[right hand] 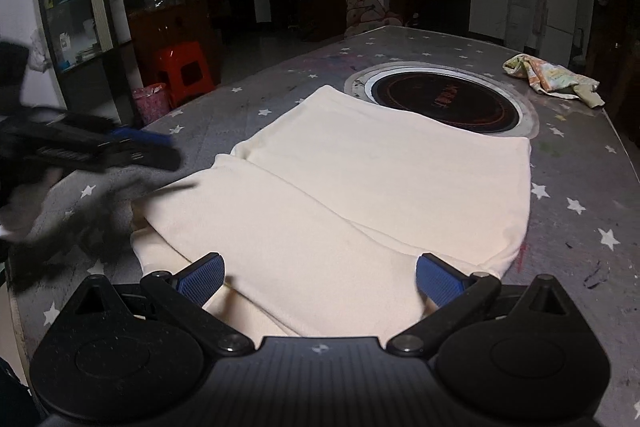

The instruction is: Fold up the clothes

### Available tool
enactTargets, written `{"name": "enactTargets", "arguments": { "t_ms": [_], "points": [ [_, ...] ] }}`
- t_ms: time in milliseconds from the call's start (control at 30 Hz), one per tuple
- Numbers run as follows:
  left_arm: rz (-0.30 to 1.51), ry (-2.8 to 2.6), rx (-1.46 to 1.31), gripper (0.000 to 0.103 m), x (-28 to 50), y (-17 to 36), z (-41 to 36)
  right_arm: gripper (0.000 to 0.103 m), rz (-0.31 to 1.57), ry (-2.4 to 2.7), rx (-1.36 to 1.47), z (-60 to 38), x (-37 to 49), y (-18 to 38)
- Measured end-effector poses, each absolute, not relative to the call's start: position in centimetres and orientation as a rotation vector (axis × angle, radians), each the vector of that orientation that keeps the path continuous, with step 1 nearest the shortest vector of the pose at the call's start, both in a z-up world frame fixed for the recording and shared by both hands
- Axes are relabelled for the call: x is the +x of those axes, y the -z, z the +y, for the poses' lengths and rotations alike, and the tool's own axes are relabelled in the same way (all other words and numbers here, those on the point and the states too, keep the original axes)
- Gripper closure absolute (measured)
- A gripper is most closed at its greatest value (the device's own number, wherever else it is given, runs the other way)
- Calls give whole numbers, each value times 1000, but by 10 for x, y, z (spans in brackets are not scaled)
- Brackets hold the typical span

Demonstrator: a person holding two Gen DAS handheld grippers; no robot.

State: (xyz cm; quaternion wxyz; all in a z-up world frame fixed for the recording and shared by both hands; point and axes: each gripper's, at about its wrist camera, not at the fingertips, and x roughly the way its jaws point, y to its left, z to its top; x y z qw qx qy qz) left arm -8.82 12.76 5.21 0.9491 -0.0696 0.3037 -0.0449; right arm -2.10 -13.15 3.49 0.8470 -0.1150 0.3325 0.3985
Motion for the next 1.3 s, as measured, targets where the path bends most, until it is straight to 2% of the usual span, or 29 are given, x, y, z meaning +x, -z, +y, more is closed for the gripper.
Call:
{"name": "enactTargets", "arguments": {
  "t_ms": [67,300,733,933,1133,1300],
  "points": [
    [623,107,-126,60,-102,-51,127,0,703,-840,-234,-133,-22,-35],
    [646,111,2,60,-119,-37,110,0,713,-831,-236,-132,-23,-31],
    [639,-16,128,70,-123,-21,105,0,727,-817,-249,-128,-21,-26],
    [659,-20,101,67,-126,-24,113,0,734,-811,-255,-131,-19,-24],
    [592,34,-40,68,-120,-52,124,0,697,-820,-233,-132,-19,-33],
    [568,112,-103,68,-88,-55,109,0,708,-821,-237,-127,-16,-26]
  ]
}}
